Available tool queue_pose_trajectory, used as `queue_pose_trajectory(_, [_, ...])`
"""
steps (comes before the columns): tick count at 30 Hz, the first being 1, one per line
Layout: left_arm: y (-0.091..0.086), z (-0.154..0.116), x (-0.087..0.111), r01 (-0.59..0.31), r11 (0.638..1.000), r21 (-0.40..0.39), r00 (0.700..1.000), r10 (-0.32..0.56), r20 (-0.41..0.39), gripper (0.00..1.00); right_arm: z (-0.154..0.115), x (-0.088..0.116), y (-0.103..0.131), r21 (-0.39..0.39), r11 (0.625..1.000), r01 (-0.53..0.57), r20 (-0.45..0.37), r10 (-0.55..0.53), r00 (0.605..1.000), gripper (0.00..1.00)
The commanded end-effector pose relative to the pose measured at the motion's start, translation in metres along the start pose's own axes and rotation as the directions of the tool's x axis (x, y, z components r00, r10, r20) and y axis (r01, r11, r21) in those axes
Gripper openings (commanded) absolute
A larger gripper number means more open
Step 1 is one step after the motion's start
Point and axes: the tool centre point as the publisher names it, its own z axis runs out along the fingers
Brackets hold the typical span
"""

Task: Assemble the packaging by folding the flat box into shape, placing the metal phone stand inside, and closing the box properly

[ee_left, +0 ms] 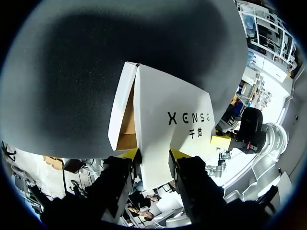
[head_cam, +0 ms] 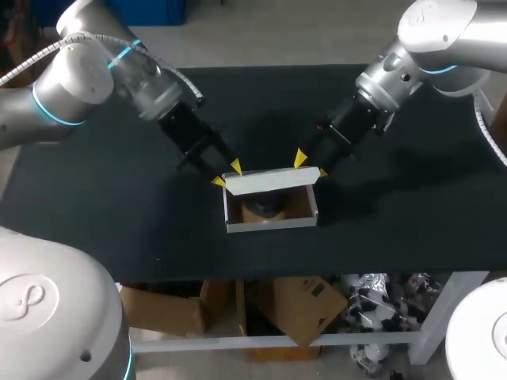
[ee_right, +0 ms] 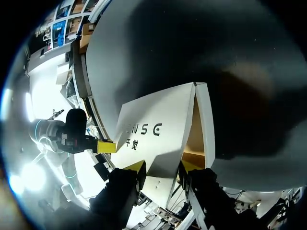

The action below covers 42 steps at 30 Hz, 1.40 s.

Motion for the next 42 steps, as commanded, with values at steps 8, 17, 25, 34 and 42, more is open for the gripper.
queue_pose_trajectory(8, [-0.0009, 0.0079, 0.0013, -0.001, 1.0, 0.006, 1.0, 0.001, -0.005, 0.38, 0.0067, -0.0001, 0.0009, 0.005, 1.0, -0.007, -0.001, 0.007, 1.0, 0.46])
queue_pose_trajectory(17, [-0.0021, 0.01, -0.0012, -0.004, 1.0, 0.012, 1.0, 0.004, -0.002, 0.38, 0.0097, -0.0028, 0.0011, 0.008, 1.0, -0.012, -0.001, 0.012, 1.0, 0.46])
queue_pose_trajectory(25, [-0.0011, 0.0103, -0.0042, -0.003, 1.0, 0.01, 1.0, 0.003, -0.013, 0.38, 0.0121, -0.0032, 0.0014, 0.012, 1.0, -0.014, -0.002, 0.014, 1.0, 0.46])
queue_pose_trajectory(34, [0.0009, 0.0105, -0.0035, -0.013, 0.999, -0.035, 0.997, 0.011, -0.071, 0.38, 0.0132, -0.0026, 0.0005, 0.011, 1.0, -0.013, -0.001, 0.013, 1.0, 0.46])
queue_pose_trajectory(42, [-0.0032, 0.0121, -0.0038, -0.003, 0.999, -0.054, 0.993, -0.003, -0.117, 0.38, 0.0143, -0.0023, 0.0001, 0.012, 1.0, -0.012, -0.001, 0.012, 1.0, 0.45])
